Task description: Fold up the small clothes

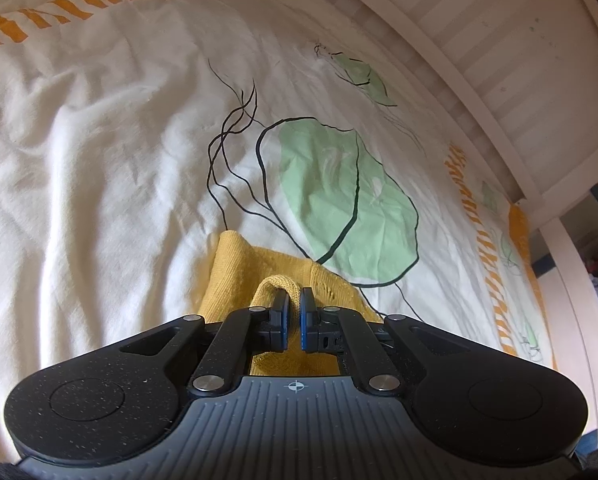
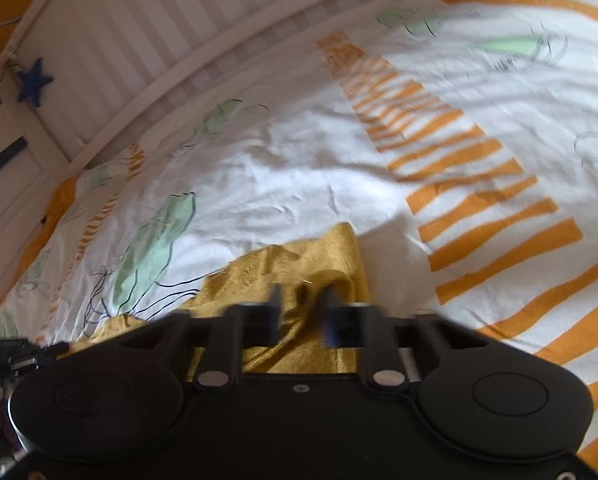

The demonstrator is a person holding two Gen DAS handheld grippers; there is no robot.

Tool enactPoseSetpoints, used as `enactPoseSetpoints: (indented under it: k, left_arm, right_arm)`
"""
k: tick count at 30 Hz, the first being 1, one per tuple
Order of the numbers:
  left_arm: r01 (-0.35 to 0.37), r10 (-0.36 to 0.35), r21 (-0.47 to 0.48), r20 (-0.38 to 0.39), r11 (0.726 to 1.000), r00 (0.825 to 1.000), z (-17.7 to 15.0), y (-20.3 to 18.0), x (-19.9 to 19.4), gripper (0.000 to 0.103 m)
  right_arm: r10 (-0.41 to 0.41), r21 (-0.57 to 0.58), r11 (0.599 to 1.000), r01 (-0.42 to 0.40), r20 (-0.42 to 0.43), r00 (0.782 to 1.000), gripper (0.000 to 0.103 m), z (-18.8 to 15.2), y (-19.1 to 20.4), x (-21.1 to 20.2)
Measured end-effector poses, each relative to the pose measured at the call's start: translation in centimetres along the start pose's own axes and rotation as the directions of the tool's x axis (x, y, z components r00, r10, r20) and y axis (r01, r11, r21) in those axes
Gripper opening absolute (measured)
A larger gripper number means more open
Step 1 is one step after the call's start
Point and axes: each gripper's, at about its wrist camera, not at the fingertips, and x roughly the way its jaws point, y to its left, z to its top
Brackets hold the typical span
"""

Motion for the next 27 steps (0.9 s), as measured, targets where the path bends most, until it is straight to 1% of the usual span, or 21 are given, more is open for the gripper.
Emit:
enactPoseSetpoints:
  k: [3,5,7,9,12,14,16,17,19,21,22,23,24,25,27]
  left_arm:
    - [0.005,-0.004,-0.014,0.022,1.0,1.0,-0.3,0.2,-1.1,0.005]
    - [0.031,-0.03,-0.031,0.042,0.999,0.999,-0.4,0.4,-2.3,0.005]
    - [0.055,-0.053,-0.033,0.06,0.998,0.997,0.1,0.2,-2.9,0.005]
    - [0.07,-0.067,-0.037,0.064,0.997,0.996,0.8,0.0,-2.6,0.005]
    - [0.037,-0.034,-0.042,0.065,0.998,0.997,1.5,-0.1,-1.2,0.005]
    - [0.014,-0.013,-0.046,0.035,0.999,0.999,1.7,0.3,0.3,0.006]
    - [-0.02,0.02,-0.057,0.004,0.998,1.0,1.7,0.9,1.3,0.007]
    - [-0.036,0.036,-0.061,0.002,0.998,0.999,1.7,1.2,1.4,0.007]
    - [-0.054,0.055,-0.053,0.023,0.997,0.998,1.7,1.6,0.8,0.007]
    - [-0.067,0.067,-0.015,0.039,0.998,0.997,1.8,1.7,-0.1,0.008]
    - [-0.078,0.077,0.015,0.05,0.997,0.996,1.8,1.5,-0.8,0.009]
    - [-0.089,0.086,0.05,0.062,0.995,0.994,1.8,1.2,-1.5,0.014]
    - [-0.102,0.096,0.088,0.074,0.991,0.993,1.6,0.8,-2.3,0.019]
    - [-0.112,0.101,0.125,0.088,0.986,0.991,1.4,0.4,-3.0,0.027]
    - [-0.115,0.096,0.204,0.102,0.972,0.99,0.5,-0.6,-4.4,0.027]
  right_arm:
    - [0.039,0.063,0.997,-0.04,0.022,0.999,0.011,-0.2,-0.4,-0.4]
    - [0.079,0.096,0.992,-0.084,0.052,0.995,0.011,-0.2,-0.2,-1.7]
    - [0.122,0.125,0.983,-0.133,0.092,0.988,0.011,0.5,0.0,-2.7]
    - [0.126,0.136,0.981,-0.14,0.102,0.987,0.011,1.6,0.3,-2.3]
    - [0.071,0.127,0.988,-0.083,0.096,0.993,0.011,2.8,0.4,-0.3]
    - [0.021,0.127,0.991,-0.03,0.066,0.998,0.012,2.9,0.1,1.5]
    - [-0.023,0.115,0.993,0.02,0.024,0.999,0.016,2.7,-0.3,2.9]
    - [-0.045,0.1,0.994,0.043,0.012,0.999,0.02,2.5,-0.4,3.2]
    - [-0.071,0.071,0.995,0.07,0.017,0.997,0.022,2.2,-0.6,3.1]
    - [-0.085,0.043,0.996,0.083,0.039,0.996,0.041,2.0,-0.5,2.3]
    - [-0.099,0.023,0.995,0.097,0.056,0.994,0.045,2.0,-0.3,1.8]
    - [-0.109,0.001,0.994,0.109,0.072,0.991,0.05,2.0,-0.2,1.3]
    - [-0.116,-0.023,0.993,0.118,0.085,0.99,0.05,2.0,0.0,0.8]
    - [-0.123,-0.05,0.99,0.128,0.095,0.988,0.05,1.9,0.3,0.3]
    - [-0.132,-0.111,0.983,0.144,0.11,0.985,0.05,1.7,1.1,-0.5]
